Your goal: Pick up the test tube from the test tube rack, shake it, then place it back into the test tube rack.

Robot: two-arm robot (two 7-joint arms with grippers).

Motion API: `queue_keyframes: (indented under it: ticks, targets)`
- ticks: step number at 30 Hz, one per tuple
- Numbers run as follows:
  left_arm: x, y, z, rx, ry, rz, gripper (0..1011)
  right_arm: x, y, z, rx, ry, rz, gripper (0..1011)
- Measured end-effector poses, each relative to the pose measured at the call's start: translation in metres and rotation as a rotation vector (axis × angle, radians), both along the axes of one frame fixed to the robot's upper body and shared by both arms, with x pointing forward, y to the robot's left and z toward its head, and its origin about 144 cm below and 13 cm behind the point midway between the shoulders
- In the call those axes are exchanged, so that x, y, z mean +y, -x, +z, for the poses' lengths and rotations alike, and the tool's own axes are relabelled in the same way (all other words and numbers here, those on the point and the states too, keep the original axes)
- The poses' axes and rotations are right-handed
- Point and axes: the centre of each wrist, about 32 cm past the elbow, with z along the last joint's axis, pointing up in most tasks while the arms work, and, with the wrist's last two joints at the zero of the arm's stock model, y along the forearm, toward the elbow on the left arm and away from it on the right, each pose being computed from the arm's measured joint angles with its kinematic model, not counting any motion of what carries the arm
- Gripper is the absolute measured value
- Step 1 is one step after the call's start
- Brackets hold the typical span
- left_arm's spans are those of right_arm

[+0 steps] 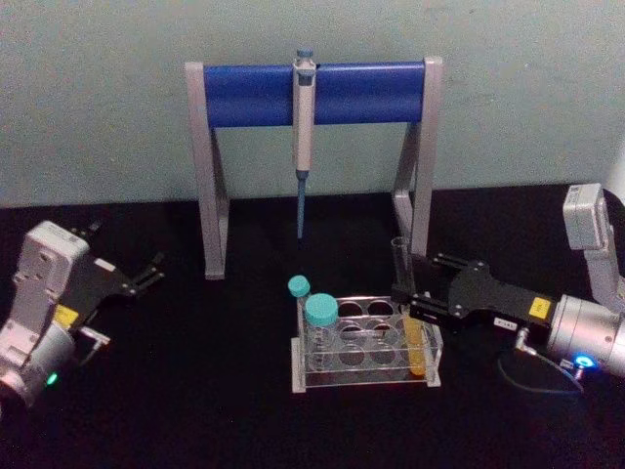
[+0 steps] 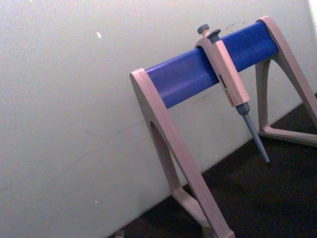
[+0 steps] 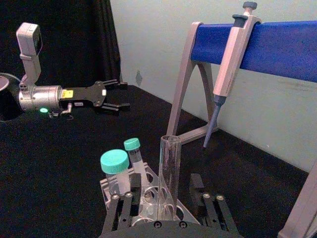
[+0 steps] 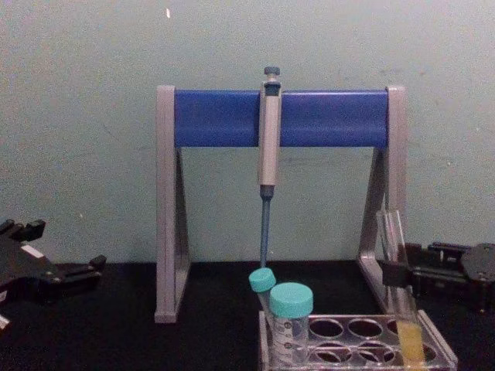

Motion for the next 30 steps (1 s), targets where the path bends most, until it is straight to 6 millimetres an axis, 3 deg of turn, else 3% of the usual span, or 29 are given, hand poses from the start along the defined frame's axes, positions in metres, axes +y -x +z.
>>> queue_keyframes:
  ticks: [3, 6, 8, 14, 22, 30]
  targets:
    - [0.0000, 0.0000, 0.0000, 0.000, 0.000, 0.000, 1001, 0.0000, -0.0001, 0.0001, 0.000, 0.000, 0.000, 706]
    - [0.0000, 0.0000, 0.0000, 0.000, 0.000, 0.000, 1001, -0.0001, -0.0001, 0.0002, -0.001, -0.001, 0.000, 764]
    - [0.0000, 0.0000, 0.0000, 0.000, 0.000, 0.000, 1001, -0.0001, -0.0001, 0.0002, -0.001, -0.001, 0.000, 868]
    - [0.0000, 0.0000, 0.0000, 0.000, 0.000, 0.000, 1001, 0.0000, -0.0001, 0.0002, -0.001, -0.002, 0.000, 999]
    - [0.0000, 0.0000, 0.0000, 0.000, 0.000, 0.000, 1001, 0.0000, -0.0001, 0.0005, -0.005, -0.002, -0.002, 1000]
    - [0.0000, 0.0000, 0.0000, 0.000, 0.000, 0.000, 1001, -0.0020, 0.0087, 0.0087, -0.150, -0.111, -0.058, 1000]
